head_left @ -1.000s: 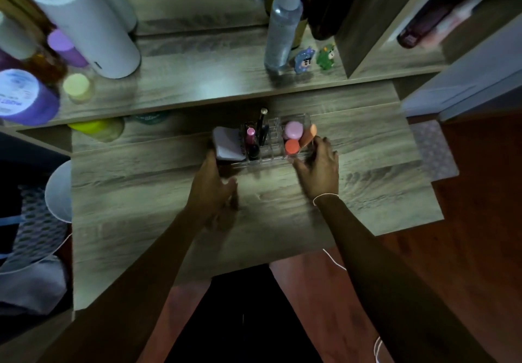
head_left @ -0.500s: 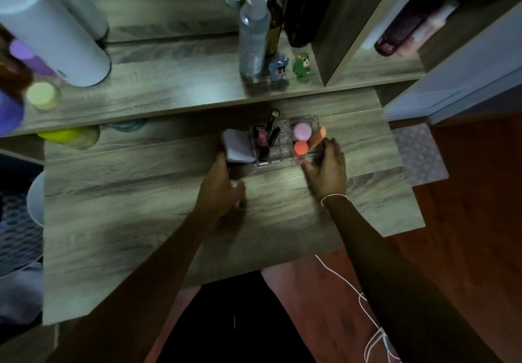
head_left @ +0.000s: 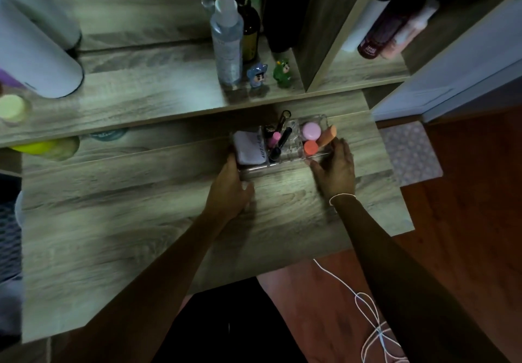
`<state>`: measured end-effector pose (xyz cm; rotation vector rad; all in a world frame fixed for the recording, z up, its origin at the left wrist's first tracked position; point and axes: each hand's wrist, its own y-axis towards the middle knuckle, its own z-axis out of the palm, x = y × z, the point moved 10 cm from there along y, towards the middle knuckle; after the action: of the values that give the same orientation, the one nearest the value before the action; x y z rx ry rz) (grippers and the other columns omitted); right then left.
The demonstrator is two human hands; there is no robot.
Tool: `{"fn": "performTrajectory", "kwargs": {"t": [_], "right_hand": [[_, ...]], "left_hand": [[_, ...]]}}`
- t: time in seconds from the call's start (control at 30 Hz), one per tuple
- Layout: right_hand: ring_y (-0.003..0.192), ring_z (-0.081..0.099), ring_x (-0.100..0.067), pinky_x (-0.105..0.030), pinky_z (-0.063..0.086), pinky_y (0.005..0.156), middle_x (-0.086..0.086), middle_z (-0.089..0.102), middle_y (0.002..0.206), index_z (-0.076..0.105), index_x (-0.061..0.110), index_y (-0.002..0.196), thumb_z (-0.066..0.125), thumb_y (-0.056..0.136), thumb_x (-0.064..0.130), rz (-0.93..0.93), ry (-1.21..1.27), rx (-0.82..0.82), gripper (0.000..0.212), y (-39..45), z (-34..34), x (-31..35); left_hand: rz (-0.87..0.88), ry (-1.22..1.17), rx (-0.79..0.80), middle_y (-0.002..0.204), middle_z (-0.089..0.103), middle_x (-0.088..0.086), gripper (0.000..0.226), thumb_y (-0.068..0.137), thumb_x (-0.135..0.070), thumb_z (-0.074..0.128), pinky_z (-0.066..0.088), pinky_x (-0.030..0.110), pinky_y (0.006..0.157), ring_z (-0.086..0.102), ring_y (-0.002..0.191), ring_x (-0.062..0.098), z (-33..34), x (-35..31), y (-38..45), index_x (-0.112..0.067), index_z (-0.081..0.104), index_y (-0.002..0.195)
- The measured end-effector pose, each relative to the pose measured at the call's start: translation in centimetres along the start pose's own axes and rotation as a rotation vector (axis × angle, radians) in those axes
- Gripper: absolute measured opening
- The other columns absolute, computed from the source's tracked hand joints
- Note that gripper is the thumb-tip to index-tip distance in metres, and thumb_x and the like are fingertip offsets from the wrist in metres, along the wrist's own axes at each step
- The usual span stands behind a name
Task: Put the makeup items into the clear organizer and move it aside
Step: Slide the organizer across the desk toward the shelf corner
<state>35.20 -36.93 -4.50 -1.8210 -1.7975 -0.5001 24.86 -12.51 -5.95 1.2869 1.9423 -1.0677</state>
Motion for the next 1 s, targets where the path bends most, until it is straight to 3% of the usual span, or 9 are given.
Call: {"fn": "performTrajectory", "kwargs": {"t": [0.07,0.27,0.37,0.5,0.67,1.0], "right_hand": [[0.145,0.019,-0.032,-0.055,0.022,0.116,-0.019,0.033,0.151,0.034,0.013,0.141,0.070,0.082,0.033,-0.006,-0.005,-0.006,0.072,0.2,-0.5,-0.2],[0.142,0.024,-0.035,-0.056,0.026,0.114,-0.022,0.036,0.149,0.033,0.011,0.141,0.070,0.083,0.030,-0.009,-0.016,0.008,0.071,0.9,-1.4,-1.2],[0.139,0.030,-0.035,-0.057,0.030,0.111,-0.019,0.040,0.146,0.034,0.013,0.140,0.070,0.082,0.029,-0.004,-0.027,0.012,0.070,1.4,-1.9,-1.8],[0.139,0.031,-0.035,-0.058,0.030,0.111,-0.017,0.043,0.145,0.034,0.014,0.139,0.071,0.081,0.028,-0.009,-0.040,-0.009,0.070,1.8,-2.6,-2.4],[0.137,0.034,-0.035,-0.058,0.032,0.110,-0.017,0.045,0.143,0.035,0.013,0.139,0.072,0.080,0.029,-0.009,-0.044,-0.011,0.072,2.3,-3.0,-2.9],[0.139,0.032,-0.034,-0.056,0.030,0.112,-0.017,0.044,0.145,0.032,0.013,0.141,0.072,0.080,0.028,-0.007,-0.036,-0.002,0.074,2.8,-3.4,-3.5]], "left_hand": [[-0.005,-0.014,0.004,0.124,0.059,0.005,0.058,0.079,-0.015,0.068,0.046,0.029,0.082,0.059,0.103,0.018,0.4,-0.3,0.2,-0.020,0.040,0.129],[0.022,0.008,0.007,0.113,0.063,0.008,0.046,0.080,-0.009,0.064,0.044,0.031,0.077,0.060,0.097,0.023,1.5,-1.8,0.7,-0.014,0.048,0.123],[0.039,0.078,0.056,0.117,0.061,0.010,0.042,0.083,-0.011,0.062,0.048,0.035,0.086,0.058,0.105,0.025,2.4,-2.4,0.9,-0.012,0.051,0.124],[0.039,0.125,0.089,0.123,0.060,0.014,0.053,0.084,-0.015,0.062,0.049,0.046,0.094,0.058,0.111,0.029,3.1,-3.3,0.9,-0.011,0.042,0.133],[0.062,0.119,0.105,0.136,0.053,0.014,0.078,0.083,-0.012,0.065,0.046,0.046,0.100,0.055,0.119,0.030,3.4,-4.7,0.8,-0.015,0.020,0.146],[0.041,0.108,0.114,0.134,0.055,0.013,0.081,0.082,-0.010,0.067,0.048,0.047,0.099,0.056,0.118,0.028,3.9,-5.3,1.0,-0.014,0.018,0.146]]}}
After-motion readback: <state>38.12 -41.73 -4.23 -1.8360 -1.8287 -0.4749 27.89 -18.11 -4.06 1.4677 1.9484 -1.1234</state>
